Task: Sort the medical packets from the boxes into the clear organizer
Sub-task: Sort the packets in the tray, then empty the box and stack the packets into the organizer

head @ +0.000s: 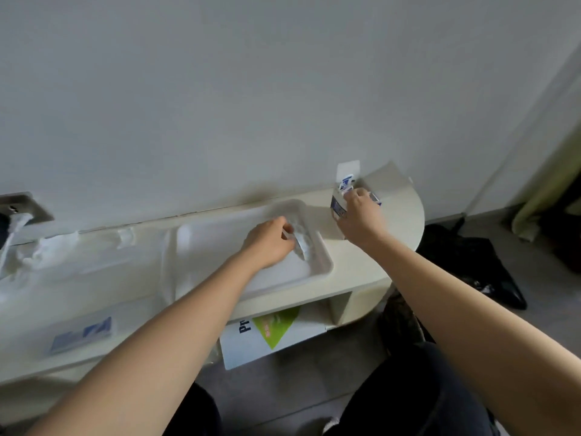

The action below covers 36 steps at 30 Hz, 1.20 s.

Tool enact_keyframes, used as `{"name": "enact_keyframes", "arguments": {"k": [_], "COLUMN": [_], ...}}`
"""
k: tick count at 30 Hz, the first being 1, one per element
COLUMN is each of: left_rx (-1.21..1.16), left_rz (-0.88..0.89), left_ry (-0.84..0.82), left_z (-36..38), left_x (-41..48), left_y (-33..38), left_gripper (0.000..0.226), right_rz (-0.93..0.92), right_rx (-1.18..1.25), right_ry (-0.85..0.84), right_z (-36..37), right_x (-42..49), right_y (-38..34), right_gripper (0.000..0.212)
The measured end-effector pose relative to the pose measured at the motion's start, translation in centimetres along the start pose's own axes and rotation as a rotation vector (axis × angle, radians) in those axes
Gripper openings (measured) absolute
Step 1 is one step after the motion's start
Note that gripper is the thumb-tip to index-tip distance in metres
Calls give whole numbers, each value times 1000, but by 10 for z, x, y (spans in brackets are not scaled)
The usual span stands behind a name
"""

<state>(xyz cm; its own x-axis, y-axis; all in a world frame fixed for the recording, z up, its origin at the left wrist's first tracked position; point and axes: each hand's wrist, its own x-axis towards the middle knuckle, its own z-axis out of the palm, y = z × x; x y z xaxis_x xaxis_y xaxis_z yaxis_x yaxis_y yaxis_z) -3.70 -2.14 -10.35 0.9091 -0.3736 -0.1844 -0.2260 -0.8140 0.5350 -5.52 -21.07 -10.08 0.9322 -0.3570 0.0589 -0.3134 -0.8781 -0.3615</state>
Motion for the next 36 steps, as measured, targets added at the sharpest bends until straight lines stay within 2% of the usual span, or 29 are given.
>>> {"name": "enact_keyframes", "arguments": {"k": [4, 7, 12, 15, 18, 21, 25, 29, 31, 34, 36], "left_rx": [-57, -119, -282, -283, -372, -538, -425, -347, -349, -363, -423], "left_rz": [16, 30, 13, 68, 99, 129, 102, 81, 104, 91, 64], "left_ry": [-38, -36, 65, 179, 248, 261, 406, 477, 479, 446, 401], "left_z": [18, 25, 28, 17, -2, -14, -19, -24, -24, -25, -26], "left_x": [15, 22, 35, 34, 31, 18, 4, -5, -9, -15, -21], "left_y": [13, 18, 15, 10, -6, -28, -60, -77, -79, -82, -84], "left_gripper": [32, 35, 60, 88, 103, 80, 77, 72, 71, 70, 71], "right_rz": [9, 9, -250, -407, -527, -566, -366, -306, -299, -299, -276], "right_rx": [-36, 44, 255, 396, 484, 506, 669, 789, 792, 579, 514], "right_ry": [99, 211, 418, 435, 350, 183, -171, -161, -259, -412, -360], "right_z": [-4, -3, -15, -23, -19, -5, -5, -12, -12, -2, 3], "right_x": [6, 8, 7, 6, 1, -8, -16, -17, -19, -22, -23], "right_y": [9, 20, 26, 12, -8, -25, -43, -64, -77, -91, -95], "right_gripper": [22, 16, 4, 4, 5, 6, 12, 13, 20, 32, 33]}}
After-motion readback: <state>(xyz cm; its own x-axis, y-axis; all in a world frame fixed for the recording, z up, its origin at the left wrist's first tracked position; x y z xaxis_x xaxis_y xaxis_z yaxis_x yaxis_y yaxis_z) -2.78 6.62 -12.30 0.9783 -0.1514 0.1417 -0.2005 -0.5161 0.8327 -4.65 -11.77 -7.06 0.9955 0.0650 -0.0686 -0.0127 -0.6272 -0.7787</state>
